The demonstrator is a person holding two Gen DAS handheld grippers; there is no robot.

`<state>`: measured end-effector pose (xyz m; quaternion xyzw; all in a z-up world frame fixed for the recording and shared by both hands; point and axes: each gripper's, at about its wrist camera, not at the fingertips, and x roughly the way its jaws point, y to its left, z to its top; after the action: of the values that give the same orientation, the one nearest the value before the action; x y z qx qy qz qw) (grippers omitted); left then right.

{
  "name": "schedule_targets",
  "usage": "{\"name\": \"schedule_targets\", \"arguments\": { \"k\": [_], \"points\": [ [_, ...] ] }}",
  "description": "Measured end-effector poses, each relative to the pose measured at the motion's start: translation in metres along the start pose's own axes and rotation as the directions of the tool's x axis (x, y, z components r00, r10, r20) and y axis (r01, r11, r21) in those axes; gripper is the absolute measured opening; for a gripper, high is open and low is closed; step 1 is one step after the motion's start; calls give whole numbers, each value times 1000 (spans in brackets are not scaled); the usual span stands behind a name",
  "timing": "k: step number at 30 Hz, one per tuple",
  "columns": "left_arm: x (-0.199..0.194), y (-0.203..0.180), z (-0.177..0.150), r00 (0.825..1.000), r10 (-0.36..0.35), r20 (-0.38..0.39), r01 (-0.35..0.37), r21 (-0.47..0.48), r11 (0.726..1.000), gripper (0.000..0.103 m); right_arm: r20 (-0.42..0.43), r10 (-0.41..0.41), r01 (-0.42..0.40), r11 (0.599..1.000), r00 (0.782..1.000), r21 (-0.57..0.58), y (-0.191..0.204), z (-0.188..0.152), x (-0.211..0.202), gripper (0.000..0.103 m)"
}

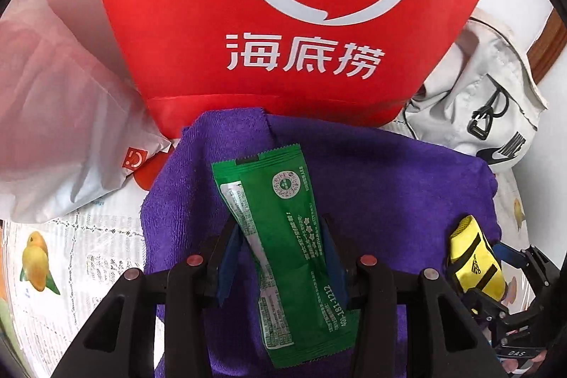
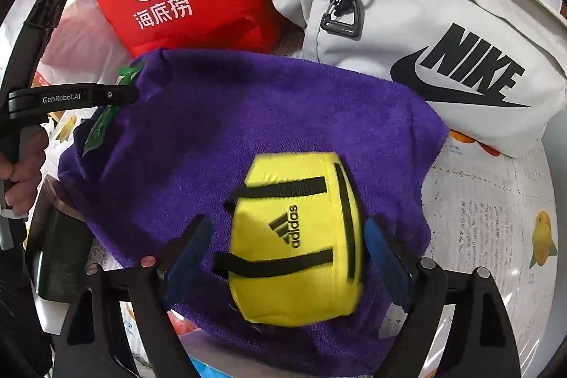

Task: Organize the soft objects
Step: 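Carry the sachet and pouch onto the purple towel and open both tools, then grasp the white foam block with the left tool while the right tool reaches toward the black strap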

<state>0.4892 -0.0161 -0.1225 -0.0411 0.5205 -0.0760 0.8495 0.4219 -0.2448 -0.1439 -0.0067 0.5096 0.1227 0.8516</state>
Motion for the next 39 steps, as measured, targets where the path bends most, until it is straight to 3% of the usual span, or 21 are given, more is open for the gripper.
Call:
{"name": "schedule_targets", "arguments": {
  "k": [4,7,8,15,19,23,28,35,37,39],
  "points": [
    [3,1,1,1000,-9,-9,9,-11,1000,46,22,6,-6,1000,1000,29,-3,3,-7,87],
    [2,2,1,1000,-13,-11,13,-5,1000,66,39,-2,0,999,999,43,-5,1,-15,87],
    [1,3,2,1000,-11,-5,11,-6,1000,68,47,-7,5,999,999,45,-5,1,-19,87],
    [-23,6,-5,1000,10,29,-10,-6,1000,68,95,-2,-5,998,995,69,-5,-12,-46,87],
    [-55,7,-21,994,17,106,-19,16,1000,68,141,-4,-8,996,990,89,-4,-26,-68,87],
    [-85,11,-39,993,5,120,-8,24,1000,68,189,-5,-14,995,982,95,3,-42,-91,87],
    [-117,17,-71,993,-2,117,1,8,1000,68,202,-27,14,998,979,67,21,-64,-120,87],
    [-154,22,-141,994,-5,110,3,14,1000,68,175,-26,21,999,984,29,52,-110,-144,87],
    [-162,25,-163,995,-14,98,14,0,1000,70,162,-19,14,999,987,33,59,-124,-146,87],
    [-170,25,-185,994,-29,108,30,-6,1000,79,161,-7,2,999,987,34,66,-140,-152,87]
  ]
}}
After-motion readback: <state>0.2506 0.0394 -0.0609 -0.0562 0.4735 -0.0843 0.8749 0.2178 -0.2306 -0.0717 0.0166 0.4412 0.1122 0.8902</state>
